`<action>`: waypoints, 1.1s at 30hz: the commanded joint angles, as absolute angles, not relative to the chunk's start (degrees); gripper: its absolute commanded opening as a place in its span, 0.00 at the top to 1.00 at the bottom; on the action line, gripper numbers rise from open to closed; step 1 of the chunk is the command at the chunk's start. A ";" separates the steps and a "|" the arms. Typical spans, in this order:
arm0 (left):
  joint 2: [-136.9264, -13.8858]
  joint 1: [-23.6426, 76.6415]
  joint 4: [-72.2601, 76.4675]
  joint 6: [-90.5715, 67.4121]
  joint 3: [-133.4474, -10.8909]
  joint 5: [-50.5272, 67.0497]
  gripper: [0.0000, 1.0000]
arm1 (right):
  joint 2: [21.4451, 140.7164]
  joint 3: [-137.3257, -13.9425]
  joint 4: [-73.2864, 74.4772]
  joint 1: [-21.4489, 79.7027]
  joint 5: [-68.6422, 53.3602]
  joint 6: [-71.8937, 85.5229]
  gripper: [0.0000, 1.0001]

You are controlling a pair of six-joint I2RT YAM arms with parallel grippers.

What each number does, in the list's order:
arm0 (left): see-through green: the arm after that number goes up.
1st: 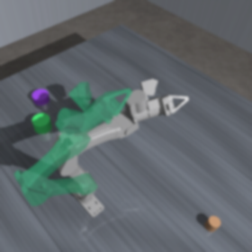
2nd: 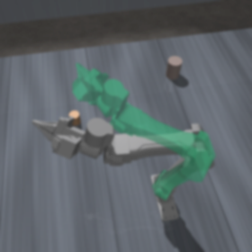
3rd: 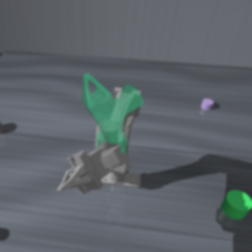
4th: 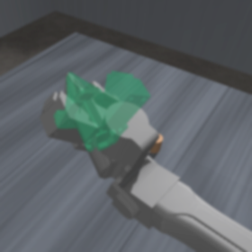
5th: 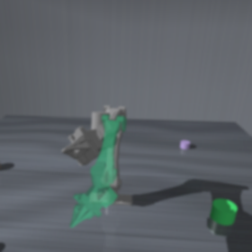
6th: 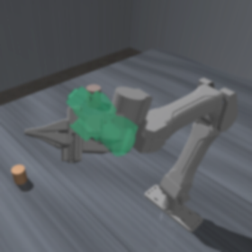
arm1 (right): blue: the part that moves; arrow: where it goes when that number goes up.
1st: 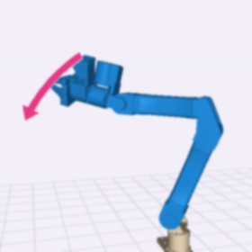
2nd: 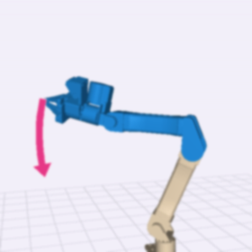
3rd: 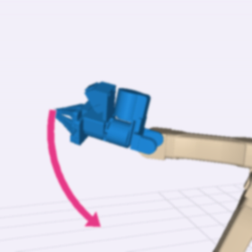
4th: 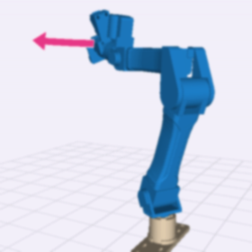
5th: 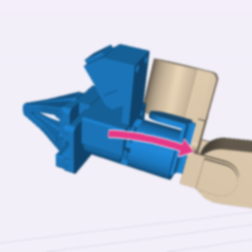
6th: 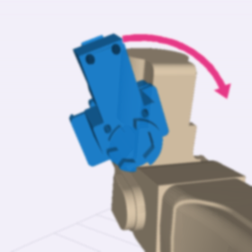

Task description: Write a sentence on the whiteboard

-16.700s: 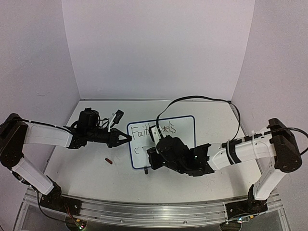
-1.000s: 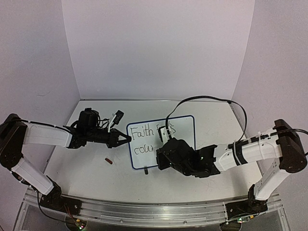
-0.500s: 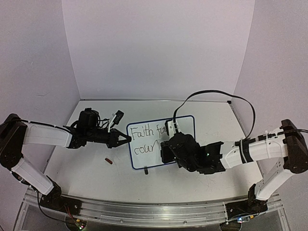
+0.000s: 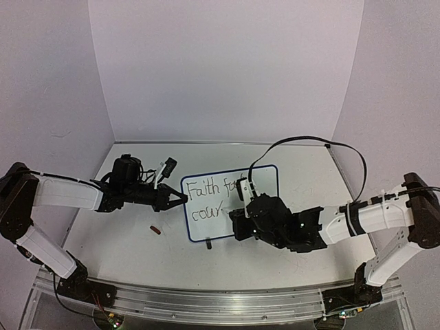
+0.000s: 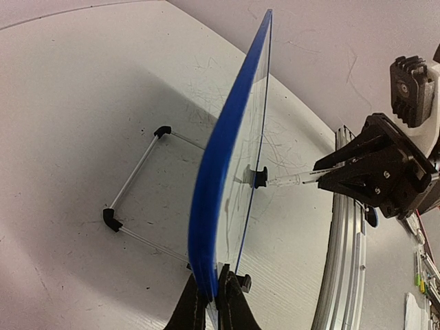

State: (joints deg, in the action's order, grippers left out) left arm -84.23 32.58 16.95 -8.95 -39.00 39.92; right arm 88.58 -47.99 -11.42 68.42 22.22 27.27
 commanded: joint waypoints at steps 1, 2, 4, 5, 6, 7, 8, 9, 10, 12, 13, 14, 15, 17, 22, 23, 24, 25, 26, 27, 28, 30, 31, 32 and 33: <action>-84.52 32.34 14.12 -6.59 -39.93 35.74 1.00 | 89.27 -48.82 -12.57 68.40 25.12 29.25 1.00; -84.42 32.34 14.14 -6.59 -39.87 35.66 1.00 | 89.15 -48.76 -12.33 68.36 25.72 29.62 1.00; -84.38 32.35 14.14 -6.52 -39.84 35.60 1.00 | 89.33 -49.13 -11.14 68.16 26.41 30.19 1.00; -84.51 32.34 14.08 -6.51 -39.94 35.60 1.00 | 89.44 -49.28 -10.57 68.12 26.67 30.40 1.00; -84.65 32.34 14.07 -6.50 -40.02 35.67 1.00 | 89.36 -49.18 -10.32 68.12 26.90 30.63 1.00; -84.85 32.34 14.06 -6.50 -40.13 35.75 1.00 | 89.20 -48.96 -10.29 68.12 27.08 30.92 1.00; -84.98 32.34 14.06 -6.46 -40.22 35.84 1.00 | 89.07 -48.82 -10.23 68.13 27.38 31.01 1.00; -84.99 32.34 14.06 -6.44 -40.21 35.86 1.00 | 89.10 -48.79 -10.20 68.08 27.55 31.05 1.00; -84.99 32.34 14.06 -6.42 -40.24 35.90 1.00 | 89.19 -48.93 -10.20 68.03 27.56 30.94 1.00; -84.95 32.34 14.06 -6.42 -40.25 35.87 1.00 | 89.51 -49.20 -10.16 68.04 27.88 30.83 1.00; -84.88 32.34 14.06 -6.42 -40.23 35.86 1.00 | 89.66 -49.35 -10.13 68.04 28.01 30.78 1.00; -84.83 32.34 14.06 -6.42 -40.17 35.86 1.00 | 89.80 -49.48 -10.11 68.07 28.16 30.68 1.00; -84.78 32.34 14.06 -6.42 -40.16 35.81 1.00 | 90.03 -49.76 -10.11 68.03 28.22 30.49 1.00; -84.66 32.34 14.06 -6.42 -40.09 35.79 1.00 | 90.43 -50.29 -10.11 68.02 28.25 30.07 1.00; -84.77 32.34 14.06 -6.35 -40.08 35.78 1.00 | 91.19 -51.22 -10.21 68.02 27.71 29.04 1.00; -84.80 32.34 14.06 -6.33 -40.08 35.77 1.00 | 91.35 -51.37 -10.27 68.04 27.49 28.82 1.00; -84.83 32.34 14.06 -6.33 -40.08 35.77 1.00 | 91.49 -51.52 -10.35 68.02 27.25 28.66 1.00; -84.88 32.34 14.07 -6.30 -40.09 35.78 1.00 | 91.63 -51.63 -10.46 68.01 26.99 28.52 1.00; -84.87 32.33 14.08 -6.26 -40.11 35.78 1.00 | 91.78 -51.77 -10.53 68.05 26.75 28.34 1.00; -84.82 32.32 14.06 -6.25 -40.14 35.77 1.00 | 91.94 -51.91 -10.54 68.04 26.47 28.17 1.00; -84.82 32.34 14.06 -6.26 -40.16 35.76 1.00 | 92.10 -51.99 -10.55 68.03 26.13 28.08 1.00; -84.81 32.34 14.06 -6.24 -40.17 35.74 1.00 | 92.27 -52.03 -10.55 68.03 25.51 28.03 1.00; -84.81 32.34 14.06 -6.24 -40.17 35.70 1.00 | 92.32 -51.98 -10.55 68.03 25.13 28.04 1.00; -84.79 32.34 14.06 -6.24 -40.10 35.69 1.00 | 92.32 -51.92 -10.55 68.03 24.78 28.02 1.00; -84.75 32.34 14.06 -6.25 -40.07 35.68 1.00 | 92.30 -51.81 -10.55 68.04 24.45 28.00 1.00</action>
